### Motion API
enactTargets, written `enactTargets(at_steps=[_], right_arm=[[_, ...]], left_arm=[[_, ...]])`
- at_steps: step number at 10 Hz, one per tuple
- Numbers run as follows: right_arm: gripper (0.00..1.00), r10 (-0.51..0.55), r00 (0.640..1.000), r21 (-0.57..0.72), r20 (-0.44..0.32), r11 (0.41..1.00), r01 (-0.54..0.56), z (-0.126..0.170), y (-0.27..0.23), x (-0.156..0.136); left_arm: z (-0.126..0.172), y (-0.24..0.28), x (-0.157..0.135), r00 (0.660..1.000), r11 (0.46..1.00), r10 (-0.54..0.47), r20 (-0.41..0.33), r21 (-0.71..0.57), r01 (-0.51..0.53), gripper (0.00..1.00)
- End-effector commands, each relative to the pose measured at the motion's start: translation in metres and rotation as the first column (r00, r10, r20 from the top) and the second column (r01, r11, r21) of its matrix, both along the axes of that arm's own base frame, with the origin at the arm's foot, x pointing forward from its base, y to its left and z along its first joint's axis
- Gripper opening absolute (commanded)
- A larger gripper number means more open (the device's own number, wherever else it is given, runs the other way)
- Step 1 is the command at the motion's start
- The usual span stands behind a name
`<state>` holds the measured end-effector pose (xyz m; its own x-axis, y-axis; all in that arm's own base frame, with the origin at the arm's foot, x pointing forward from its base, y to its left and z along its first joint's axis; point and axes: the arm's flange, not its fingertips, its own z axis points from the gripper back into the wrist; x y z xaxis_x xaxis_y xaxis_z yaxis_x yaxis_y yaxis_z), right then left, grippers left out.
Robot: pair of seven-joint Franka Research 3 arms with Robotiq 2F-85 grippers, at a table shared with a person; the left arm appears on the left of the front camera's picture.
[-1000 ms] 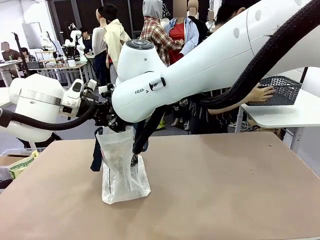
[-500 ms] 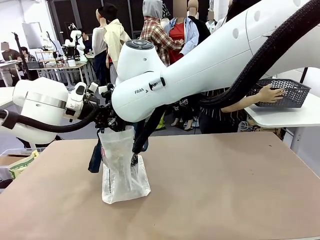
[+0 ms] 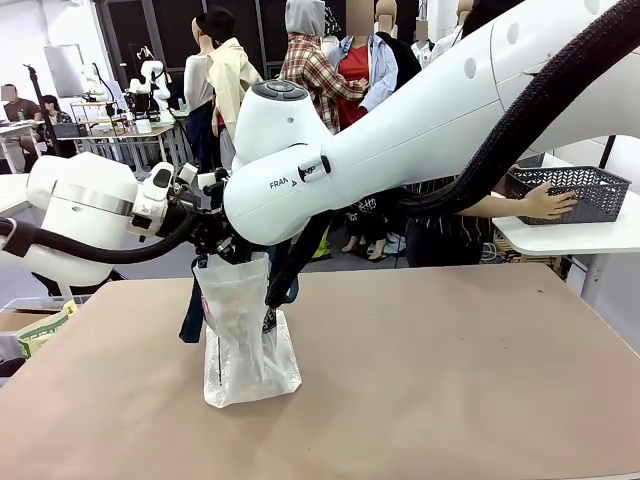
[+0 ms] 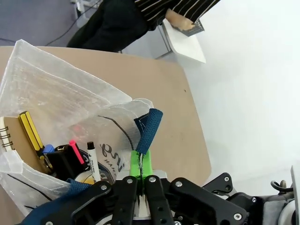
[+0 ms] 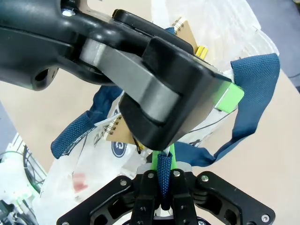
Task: Transfer purchased items from the store into the shopping bag.
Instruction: Move the Reusable shopping bag to the right side of the table.
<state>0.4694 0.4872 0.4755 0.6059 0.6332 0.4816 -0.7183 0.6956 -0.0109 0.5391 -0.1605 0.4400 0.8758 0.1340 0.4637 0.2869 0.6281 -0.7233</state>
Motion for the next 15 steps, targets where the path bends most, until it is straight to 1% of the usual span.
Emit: enactTargets(at_steps=[1, 7, 12, 13, 15], right_arm=[[0.00, 0.013, 1.000, -0.005, -0.013, 1.000, -0.013, 0.001, 0.001, 0.001], [0.00, -0.024, 0.999, -0.032, -0.026, 0.999, 0.023, 0.001, 0.002, 0.001], [0.97, -0.037, 0.999, -0.033, -0.033, 0.999, 0.036, 0.004, -0.002, -0.004], [1.00, -0.047, 0.998, -0.035, -0.035, 0.998, 0.045, 0.005, -0.003, -0.006], [1.00, -0.079, 0.996, -0.029, -0.034, 0.997, 0.078, 0.010, -0.010, -0.013]], left_arm=[[0.001, -0.001, 0.005, 1.000, 1.000, 0.015, -0.017, 0.023, -0.015, 0.00], [0.002, -0.004, 0.004, 1.000, 0.999, 0.017, -0.024, 0.041, -0.016, 0.00], [0.002, -0.005, 0.003, 0.999, 0.999, 0.018, -0.029, 0.047, -0.016, 0.00], [0.001, -0.004, 0.004, 0.999, 0.999, 0.019, -0.030, 0.044, -0.017, 0.00], [0.002, -0.004, 0.004, 0.999, 0.999, 0.018, -0.035, 0.044, -0.016, 0.00]])
